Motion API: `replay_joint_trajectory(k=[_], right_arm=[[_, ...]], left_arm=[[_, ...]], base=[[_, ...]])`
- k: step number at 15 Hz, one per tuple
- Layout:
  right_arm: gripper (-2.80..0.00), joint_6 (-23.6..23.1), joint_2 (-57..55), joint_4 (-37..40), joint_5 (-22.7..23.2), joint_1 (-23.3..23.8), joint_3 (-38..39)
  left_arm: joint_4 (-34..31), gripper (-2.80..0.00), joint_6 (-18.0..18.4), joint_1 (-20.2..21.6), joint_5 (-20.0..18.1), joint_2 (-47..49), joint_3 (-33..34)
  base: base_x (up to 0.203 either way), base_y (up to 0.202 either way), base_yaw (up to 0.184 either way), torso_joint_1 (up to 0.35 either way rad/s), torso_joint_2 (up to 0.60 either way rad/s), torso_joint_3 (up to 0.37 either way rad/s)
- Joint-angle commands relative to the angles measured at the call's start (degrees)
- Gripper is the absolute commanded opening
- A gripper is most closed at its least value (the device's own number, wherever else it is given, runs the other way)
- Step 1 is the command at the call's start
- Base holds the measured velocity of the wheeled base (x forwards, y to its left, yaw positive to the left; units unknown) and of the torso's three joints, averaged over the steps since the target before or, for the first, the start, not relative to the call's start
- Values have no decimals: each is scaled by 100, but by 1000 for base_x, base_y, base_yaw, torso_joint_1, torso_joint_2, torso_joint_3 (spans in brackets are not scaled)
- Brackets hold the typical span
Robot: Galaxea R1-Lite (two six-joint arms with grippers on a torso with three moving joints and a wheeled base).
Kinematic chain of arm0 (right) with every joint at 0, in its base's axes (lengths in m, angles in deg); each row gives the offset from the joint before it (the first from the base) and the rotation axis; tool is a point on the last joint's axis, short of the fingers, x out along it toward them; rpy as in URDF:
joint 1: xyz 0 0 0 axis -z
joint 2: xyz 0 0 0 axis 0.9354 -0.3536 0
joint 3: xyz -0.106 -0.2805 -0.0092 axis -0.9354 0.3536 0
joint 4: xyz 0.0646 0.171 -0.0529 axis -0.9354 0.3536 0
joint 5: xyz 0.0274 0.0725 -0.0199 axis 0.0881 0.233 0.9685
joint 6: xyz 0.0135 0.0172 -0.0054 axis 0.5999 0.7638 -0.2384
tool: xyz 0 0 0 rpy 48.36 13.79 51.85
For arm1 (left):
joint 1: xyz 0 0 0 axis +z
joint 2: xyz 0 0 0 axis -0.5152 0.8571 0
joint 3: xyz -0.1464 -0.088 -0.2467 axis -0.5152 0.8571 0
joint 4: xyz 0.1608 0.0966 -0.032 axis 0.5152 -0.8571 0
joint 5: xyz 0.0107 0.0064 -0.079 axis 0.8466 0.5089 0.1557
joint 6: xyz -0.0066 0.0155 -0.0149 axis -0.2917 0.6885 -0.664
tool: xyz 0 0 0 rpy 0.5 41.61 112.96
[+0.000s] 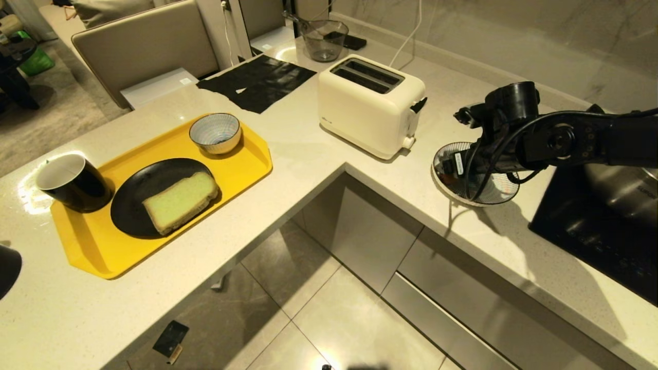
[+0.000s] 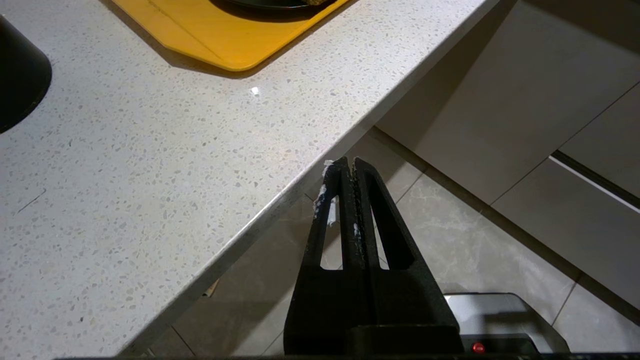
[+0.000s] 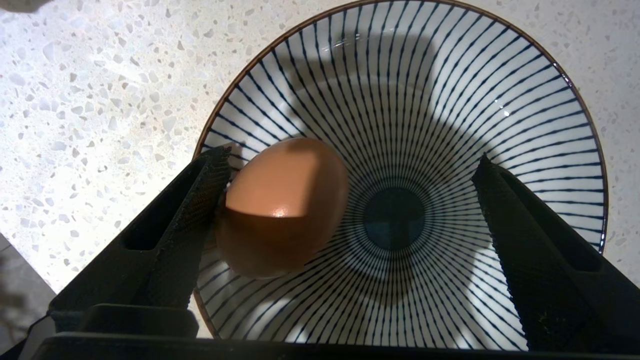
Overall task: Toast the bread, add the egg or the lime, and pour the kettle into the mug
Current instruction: Pick up the egg
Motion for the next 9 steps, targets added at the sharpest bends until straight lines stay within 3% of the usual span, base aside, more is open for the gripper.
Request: replay_joint_trajectory(k=[1,9], right_arm=[[0,-5,3,13,-5,3,39],[0,4,39,13,4,-6,248]], left_arm=[[2,-280,0,1,-4,4,0],[2,-280,0,1,4,4,0]], base=[[0,0,0,0,0,0],[0,0,0,0,0,0]])
